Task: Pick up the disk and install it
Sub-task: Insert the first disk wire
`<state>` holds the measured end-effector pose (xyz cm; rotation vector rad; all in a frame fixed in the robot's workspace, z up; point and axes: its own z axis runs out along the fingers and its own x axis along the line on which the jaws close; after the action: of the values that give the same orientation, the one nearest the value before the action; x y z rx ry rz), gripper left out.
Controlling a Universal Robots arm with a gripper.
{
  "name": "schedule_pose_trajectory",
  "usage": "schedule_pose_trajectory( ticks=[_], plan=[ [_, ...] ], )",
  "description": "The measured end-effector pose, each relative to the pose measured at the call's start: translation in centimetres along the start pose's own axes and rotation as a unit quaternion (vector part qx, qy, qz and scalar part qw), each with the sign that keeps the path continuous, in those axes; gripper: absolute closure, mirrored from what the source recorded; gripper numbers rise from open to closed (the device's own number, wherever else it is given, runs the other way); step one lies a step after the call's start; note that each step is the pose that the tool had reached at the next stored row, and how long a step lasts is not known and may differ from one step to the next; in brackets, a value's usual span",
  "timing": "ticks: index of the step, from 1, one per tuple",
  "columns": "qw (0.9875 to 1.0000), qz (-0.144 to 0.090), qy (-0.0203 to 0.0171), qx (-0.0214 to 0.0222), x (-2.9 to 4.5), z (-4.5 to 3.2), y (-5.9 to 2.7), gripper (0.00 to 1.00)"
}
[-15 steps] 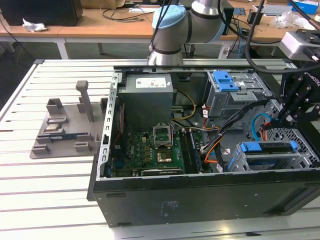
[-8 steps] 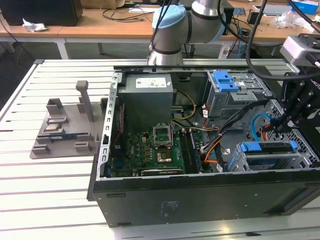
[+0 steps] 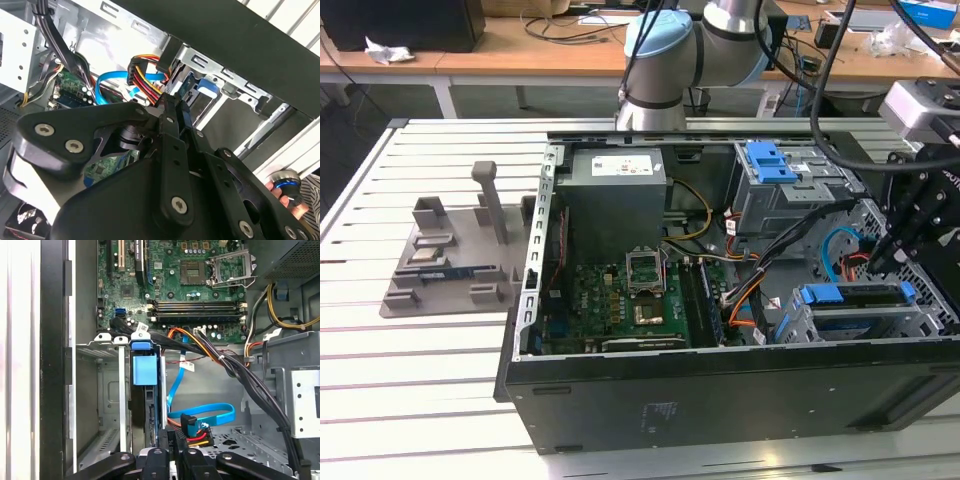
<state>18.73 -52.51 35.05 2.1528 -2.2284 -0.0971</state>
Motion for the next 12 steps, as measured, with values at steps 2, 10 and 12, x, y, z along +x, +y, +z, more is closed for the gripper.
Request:
schedule_pose_trajectory(
  ticks=[2, 10, 12],
  plan=[
    [1.0, 0.0, 0.0001, 0.0, 0.07, 0.21, -0.01, 0.83],
    [1.0, -0.002, 0.0005, -0.0001, 0.89, 0.64, -0.02, 0.83],
    [1.0, -0.003, 0.0007, -0.0001, 1.12, 0.7, -0.01, 0.83]
  ],
)
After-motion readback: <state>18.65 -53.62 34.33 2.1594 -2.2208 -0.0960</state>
